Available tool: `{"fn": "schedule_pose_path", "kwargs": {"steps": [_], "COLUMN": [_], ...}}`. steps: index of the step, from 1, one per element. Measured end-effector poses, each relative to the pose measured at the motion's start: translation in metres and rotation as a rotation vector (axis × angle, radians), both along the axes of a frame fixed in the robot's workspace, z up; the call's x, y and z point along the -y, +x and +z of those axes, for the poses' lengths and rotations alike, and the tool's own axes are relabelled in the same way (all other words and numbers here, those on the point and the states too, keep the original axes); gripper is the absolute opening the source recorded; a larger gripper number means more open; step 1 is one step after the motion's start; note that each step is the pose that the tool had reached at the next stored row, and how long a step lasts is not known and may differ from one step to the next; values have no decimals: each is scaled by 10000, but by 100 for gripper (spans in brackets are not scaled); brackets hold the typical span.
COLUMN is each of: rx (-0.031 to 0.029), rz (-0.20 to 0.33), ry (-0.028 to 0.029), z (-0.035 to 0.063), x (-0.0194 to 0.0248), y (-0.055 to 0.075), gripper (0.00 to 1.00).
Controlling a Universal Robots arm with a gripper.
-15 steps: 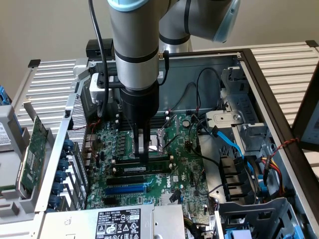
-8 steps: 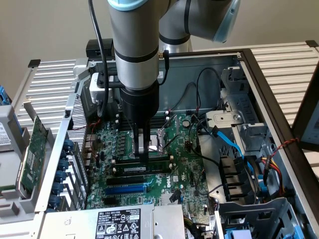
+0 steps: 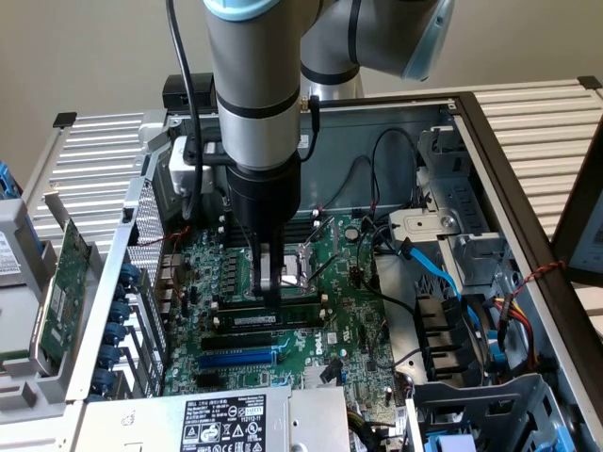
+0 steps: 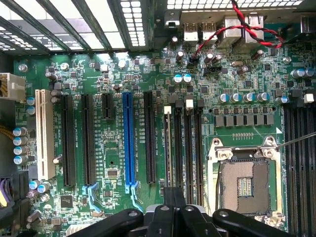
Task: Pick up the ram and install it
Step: 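Press down the ram until it locks into place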
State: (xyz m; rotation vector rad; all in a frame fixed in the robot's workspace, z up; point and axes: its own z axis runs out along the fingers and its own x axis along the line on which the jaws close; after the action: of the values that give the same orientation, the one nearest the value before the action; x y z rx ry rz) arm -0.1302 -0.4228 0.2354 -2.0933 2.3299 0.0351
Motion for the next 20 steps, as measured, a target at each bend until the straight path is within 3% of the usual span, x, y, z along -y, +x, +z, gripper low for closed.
{"fn": "schedule_pose_path", "kwargs": {"steps": [20], "rx": [0], "rz": [-2973], "ry": [0], "z": [-2], "x": [0], "y": [-1], "gripper": [11]}}
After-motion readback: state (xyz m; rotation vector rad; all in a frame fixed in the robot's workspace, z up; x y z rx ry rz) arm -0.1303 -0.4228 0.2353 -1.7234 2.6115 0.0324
